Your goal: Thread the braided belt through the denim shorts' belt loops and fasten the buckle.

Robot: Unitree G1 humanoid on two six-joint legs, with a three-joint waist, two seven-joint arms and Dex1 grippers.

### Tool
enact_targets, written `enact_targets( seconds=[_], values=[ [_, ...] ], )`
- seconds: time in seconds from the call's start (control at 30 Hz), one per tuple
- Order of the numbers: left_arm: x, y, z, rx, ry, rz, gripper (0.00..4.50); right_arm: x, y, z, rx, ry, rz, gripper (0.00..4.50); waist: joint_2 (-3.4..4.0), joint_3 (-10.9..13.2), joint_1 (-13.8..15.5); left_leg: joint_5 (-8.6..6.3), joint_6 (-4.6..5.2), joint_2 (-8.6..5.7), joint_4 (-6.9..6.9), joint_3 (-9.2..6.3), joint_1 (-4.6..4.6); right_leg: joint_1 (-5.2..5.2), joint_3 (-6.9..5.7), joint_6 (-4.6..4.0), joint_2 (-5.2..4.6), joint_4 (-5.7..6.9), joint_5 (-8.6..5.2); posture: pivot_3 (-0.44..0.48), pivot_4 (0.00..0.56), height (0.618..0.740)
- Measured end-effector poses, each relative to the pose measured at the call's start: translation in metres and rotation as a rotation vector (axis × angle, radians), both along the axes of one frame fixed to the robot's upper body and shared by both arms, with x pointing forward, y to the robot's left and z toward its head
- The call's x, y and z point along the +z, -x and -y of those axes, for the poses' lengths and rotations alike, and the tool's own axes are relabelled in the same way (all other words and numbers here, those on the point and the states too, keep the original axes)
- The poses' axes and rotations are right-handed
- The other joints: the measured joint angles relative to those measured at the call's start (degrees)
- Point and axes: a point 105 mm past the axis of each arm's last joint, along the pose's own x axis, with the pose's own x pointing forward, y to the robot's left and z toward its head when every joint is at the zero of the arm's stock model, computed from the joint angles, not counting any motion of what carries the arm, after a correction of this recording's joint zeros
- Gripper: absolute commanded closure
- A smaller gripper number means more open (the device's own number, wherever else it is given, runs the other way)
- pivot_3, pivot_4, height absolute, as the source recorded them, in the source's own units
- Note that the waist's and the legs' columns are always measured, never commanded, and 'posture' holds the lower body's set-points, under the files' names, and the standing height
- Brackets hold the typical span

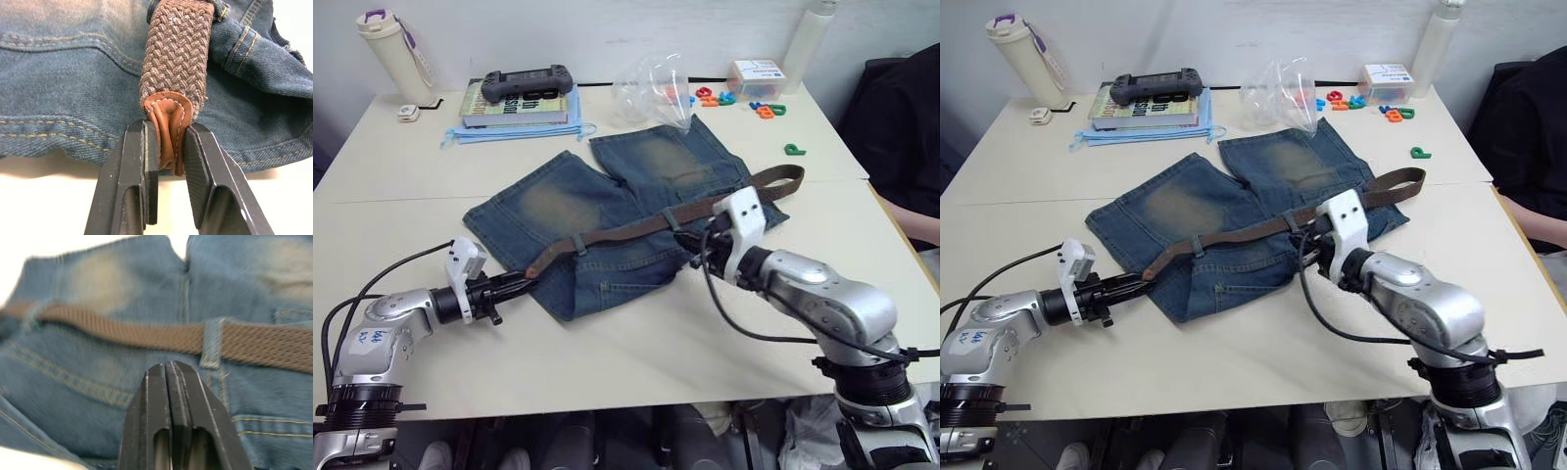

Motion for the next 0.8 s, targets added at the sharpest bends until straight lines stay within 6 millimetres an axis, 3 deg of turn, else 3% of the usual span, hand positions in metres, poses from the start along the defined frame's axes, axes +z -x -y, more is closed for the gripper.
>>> enact_targets(
  seconds=[0.1,0.3,0.37,0.47,0.6,0.8],
  values=[
    [-0.002,0.001,-0.002,0.01,-0.002,-0.002,3.94,-0.019,-0.006,-0.001,-0.027,0.047,-0.023,4.41,-0.02,0.0,0.0,0.03,-0.05,-0.01,0.01,0.02,0.01,0.01,0.02,0.0,-0.01,-0.02,0.0,0.0,0.15,0.667],
    [-0.014,0.016,-0.023,0.042,-0.072,0.003,3.94,-0.027,-0.01,-0.003,-0.042,0.062,-0.026,4.41,-0.28,-0.2,-0.2,-0.03,0.04,0.01,0.02,0.0,0.14,0.12,0.01,-0.01,0.0,0.02,0.0,0.0,0.15,0.667],
    [-0.015,0.023,-0.049,0.078,-0.162,0.012,3.94,-0.028,-0.01,-0.003,-0.046,0.062,-0.03,4.41,-0.3,-0.2,0.0,-0.05,0.09,0.02,0.01,-0.01,0.23,0.16,0.01,-0.06,0.0,0.03,0.0,0.0,0.15,0.667],
    [-0.007,0.029,-0.11,0.208,-0.319,0.036,3.94,-0.028,-0.01,-0.002,-0.051,0.053,-0.041,4.41,-0.3,-0.2,0.0,-0.08,0.14,0.02,-0.02,-0.04,0.27,0.18,-0.02,-0.15,-0.02,0.05,0.02,0.0,0.15,0.667],
    [-0.001,0.036,-0.169,0.382,-0.425,0.04,3.94,-0.028,-0.011,-0.002,-0.058,0.04,-0.054,4.41,-0.42,-0.3,0.1,-0.1,0.18,0.01,-0.01,-0.04,0.24,0.17,-0.05,-0.15,-0.04,0.04,0.03,0.0,0.15,0.667],
    [0.011,0.041,-0.216,0.55,-0.52,0.053,3.94,-0.029,-0.012,-0.005,-0.06,0.039,-0.061,4.41,-0.85,-0.5,-0.2,-0.1,0.19,0.02,-0.01,-0.03,0.21,0.1,-0.08,-0.15,-0.05,0.11,0.03,0.0,0.15,0.667]
  ],
)
